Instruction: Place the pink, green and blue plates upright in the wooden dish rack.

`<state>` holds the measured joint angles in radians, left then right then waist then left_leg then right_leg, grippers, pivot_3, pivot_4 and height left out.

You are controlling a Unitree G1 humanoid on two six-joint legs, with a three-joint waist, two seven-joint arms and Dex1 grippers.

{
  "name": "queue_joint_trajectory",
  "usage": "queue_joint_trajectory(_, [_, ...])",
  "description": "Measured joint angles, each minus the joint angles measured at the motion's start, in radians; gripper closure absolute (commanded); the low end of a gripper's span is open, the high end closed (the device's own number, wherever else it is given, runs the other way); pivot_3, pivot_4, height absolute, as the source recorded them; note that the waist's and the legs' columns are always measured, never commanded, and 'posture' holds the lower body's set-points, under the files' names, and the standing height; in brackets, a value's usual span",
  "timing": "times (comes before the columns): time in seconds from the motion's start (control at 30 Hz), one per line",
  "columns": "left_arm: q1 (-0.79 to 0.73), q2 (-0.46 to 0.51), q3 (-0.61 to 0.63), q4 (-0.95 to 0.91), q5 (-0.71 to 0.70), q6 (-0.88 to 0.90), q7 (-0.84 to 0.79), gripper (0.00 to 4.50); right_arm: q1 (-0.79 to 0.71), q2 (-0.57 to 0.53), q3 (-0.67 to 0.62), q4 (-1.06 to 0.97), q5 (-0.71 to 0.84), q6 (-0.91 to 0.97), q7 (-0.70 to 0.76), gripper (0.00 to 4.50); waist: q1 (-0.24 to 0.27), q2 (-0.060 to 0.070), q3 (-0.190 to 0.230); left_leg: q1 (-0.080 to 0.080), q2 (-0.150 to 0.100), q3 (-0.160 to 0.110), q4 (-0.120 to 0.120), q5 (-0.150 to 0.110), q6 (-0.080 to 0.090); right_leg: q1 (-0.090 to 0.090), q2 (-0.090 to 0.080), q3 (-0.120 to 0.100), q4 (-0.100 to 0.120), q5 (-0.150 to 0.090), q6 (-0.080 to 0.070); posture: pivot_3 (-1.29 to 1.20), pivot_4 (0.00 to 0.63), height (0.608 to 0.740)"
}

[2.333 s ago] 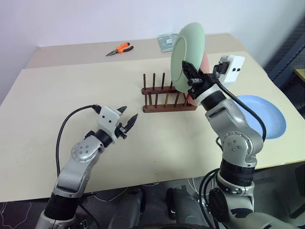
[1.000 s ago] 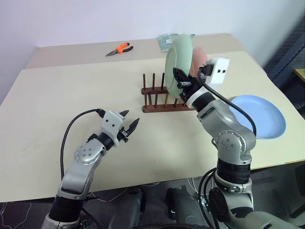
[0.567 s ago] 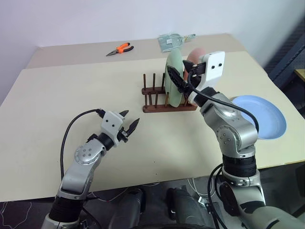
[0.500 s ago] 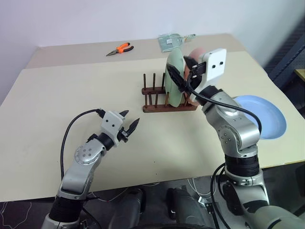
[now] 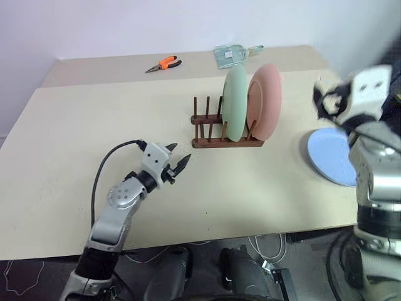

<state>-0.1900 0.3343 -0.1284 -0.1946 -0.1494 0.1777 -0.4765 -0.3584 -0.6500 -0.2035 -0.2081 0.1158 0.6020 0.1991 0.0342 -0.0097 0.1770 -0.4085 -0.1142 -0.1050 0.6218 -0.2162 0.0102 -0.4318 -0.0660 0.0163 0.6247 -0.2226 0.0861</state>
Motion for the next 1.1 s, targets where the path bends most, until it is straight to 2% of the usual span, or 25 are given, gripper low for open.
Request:
queue_joint_trajectory(0.17, [-0.019,-0.01,-0.007,0.038,0.005,-0.012,-0.017,1.9,0.133,-0.001,0.041,-0.045,-0.023,0.132,0.031,0.02,0.001,0.002,0.0,0.0,0.0,0.0,0.003,0.0,0.0,0.001,0.0,0.0,0.0,-0.001,-0.002,0.0,0.15,0.729])
queue_joint_trajectory(0.2, [-0.021,-0.012,-0.007,0.039,0.007,-0.013,-0.019,1.9,0.141,-0.001,0.041,-0.046,-0.029,0.144,0.031,0.26,0.002,0.002,0.0,0.0,0.0,0.0,0.003,0.0,0.0,0.001,0.0,0.0,0.0,-0.001,-0.002,0.0,0.15,0.729])
queue_joint_trajectory(0.27, [-0.021,-0.012,-0.008,0.04,0.008,-0.015,-0.023,1.9,0.156,0.0,0.041,-0.043,-0.038,0.169,0.026,0.83,0.004,0.002,0.0,0.0,0.0,0.0,0.004,0.0,0.001,0.002,0.0,0.0,0.0,-0.001,-0.002,0.0,0.15,0.729])
queue_joint_trajectory(0.5, [-0.021,-0.012,-0.007,0.045,0.01,-0.017,-0.028,1.9,0.154,0.023,0.025,0.015,-0.053,0.224,0.008,4.27,0.003,0.002,0.0,-0.001,0.0,0.0,0.005,0.0,0.001,0.002,0.0,-0.001,0.0,0.0,0.0,0.0,0.15,0.729])
queue_joint_trajectory(0.53, [-0.021,-0.012,-0.007,0.045,0.011,-0.017,-0.028,1.9,0.149,0.033,0.021,0.022,-0.053,0.23,0.007,4.4,0.003,0.002,0.0,-0.001,0.0,0.0,0.005,0.0,0.001,0.002,0.0,0.0,0.0,0.0,0.0,0.0,0.15,0.729])
queue_joint_trajectory(0.77, [-0.018,-0.012,-0.007,0.045,0.012,-0.018,-0.023,1.9,0.138,0.031,0.021,0.034,-0.07,0.218,0.017,4.4,0.003,0.002,0.0,-0.001,0.0,0.0,0.005,-0.001,0.001,0.002,0.0,-0.001,0.0,0.0,0.0,0.0,0.15,0.729])
queue_joint_trajectory(0.87, [-0.016,-0.012,-0.007,0.045,0.017,-0.019,-0.021,1.9,0.138,0.031,0.021,0.034,-0.071,0.211,0.033,3.63,0.003,0.002,0.0,-0.001,0.0,0.0,0.005,-0.001,0.001,0.002,0.0,-0.001,0.0,0.0,0.0,0.0,0.15,0.729])
queue_joint_trajectory(1.03, [-0.01,-0.013,-0.007,0.045,0.02,-0.02,-0.02,1.9,0.139,0.027,0.022,0.034,-0.077,0.208,0.045,1.12,0.004,0.002,0.0,-0.001,0.0,0.0,0.005,-0.001,0.001,0.002,0.0,-0.001,0.0,0.0,0.0,0.0,0.15,0.729])
queue_joint_trajectory(1.1, [-0.01,-0.013,-0.007,0.045,0.02,-0.02,-0.019,1.9,0.139,0.02,0.023,0.038,-0.082,0.206,0.052,1.12,0.004,0.002,0.0,-0.001,0.0,0.0,0.005,-0.001,0.001,0.002,0.0,-0.001,0.0,0.0,0.0,0.0,0.15,0.729])
